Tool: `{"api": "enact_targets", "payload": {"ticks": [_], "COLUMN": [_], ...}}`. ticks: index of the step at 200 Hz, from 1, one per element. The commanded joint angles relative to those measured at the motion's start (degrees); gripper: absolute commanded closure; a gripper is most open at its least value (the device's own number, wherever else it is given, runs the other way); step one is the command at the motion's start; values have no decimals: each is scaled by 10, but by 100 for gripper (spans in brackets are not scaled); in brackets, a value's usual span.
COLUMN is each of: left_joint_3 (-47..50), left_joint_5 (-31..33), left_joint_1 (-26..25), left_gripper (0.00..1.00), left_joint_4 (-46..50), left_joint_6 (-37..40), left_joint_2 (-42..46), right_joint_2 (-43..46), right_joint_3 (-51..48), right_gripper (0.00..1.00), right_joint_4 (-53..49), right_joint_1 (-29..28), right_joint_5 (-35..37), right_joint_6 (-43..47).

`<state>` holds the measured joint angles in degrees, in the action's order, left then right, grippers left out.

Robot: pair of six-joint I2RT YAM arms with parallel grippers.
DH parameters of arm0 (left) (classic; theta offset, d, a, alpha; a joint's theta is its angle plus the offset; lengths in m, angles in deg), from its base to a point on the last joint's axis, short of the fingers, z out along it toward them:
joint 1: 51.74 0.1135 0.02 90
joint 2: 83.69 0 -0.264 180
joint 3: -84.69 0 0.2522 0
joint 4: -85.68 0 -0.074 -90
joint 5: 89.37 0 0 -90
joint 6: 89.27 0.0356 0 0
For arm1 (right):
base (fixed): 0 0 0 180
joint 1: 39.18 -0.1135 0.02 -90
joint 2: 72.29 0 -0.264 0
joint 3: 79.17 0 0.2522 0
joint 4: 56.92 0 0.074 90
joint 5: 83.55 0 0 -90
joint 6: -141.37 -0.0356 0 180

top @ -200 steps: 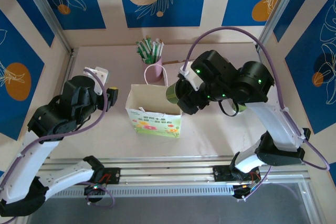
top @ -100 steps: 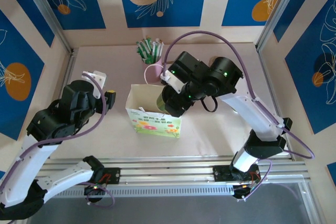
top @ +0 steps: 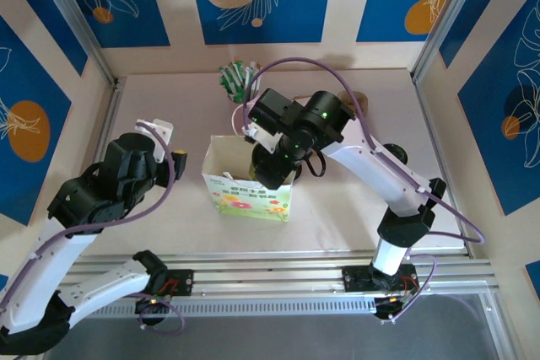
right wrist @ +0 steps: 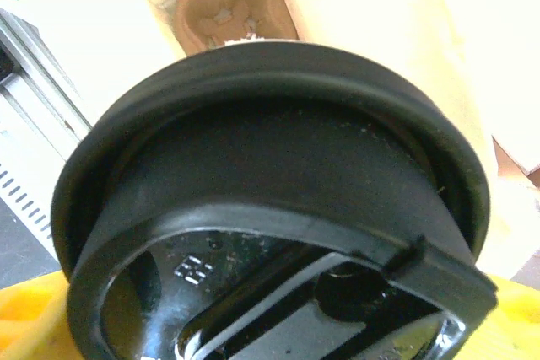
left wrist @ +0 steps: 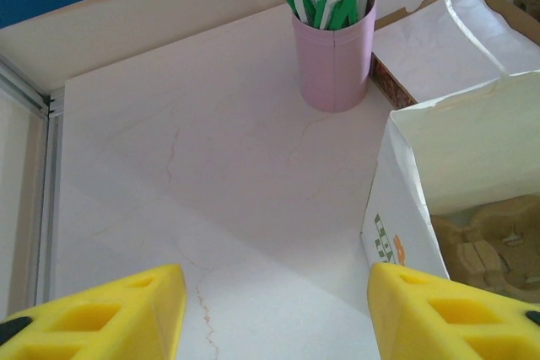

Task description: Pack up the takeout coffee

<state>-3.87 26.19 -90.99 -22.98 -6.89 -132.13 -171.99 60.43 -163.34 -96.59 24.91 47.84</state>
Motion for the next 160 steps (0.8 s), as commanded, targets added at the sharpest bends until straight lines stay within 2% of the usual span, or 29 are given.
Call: {"api": "enact_targets", "payload": {"ticks": [1,160], "left_joint_3": [8,46], "left_joint_5": [0,-19], "left_joint_1": [2,2], "left_gripper": [41,41], "left_joint_4": [-9,-19], "left_joint_6": [-8,-19], "left_joint_2": [6,15], "right_joint_2": [-6,-55], "right_joint_3": [-8,-19], "right_gripper": [22,24], "right_joint_4": [-12,-12], "right_joint_1": [-4,8], "right_joint_5": [3,-6], "right_joint_6": [11,19]}}
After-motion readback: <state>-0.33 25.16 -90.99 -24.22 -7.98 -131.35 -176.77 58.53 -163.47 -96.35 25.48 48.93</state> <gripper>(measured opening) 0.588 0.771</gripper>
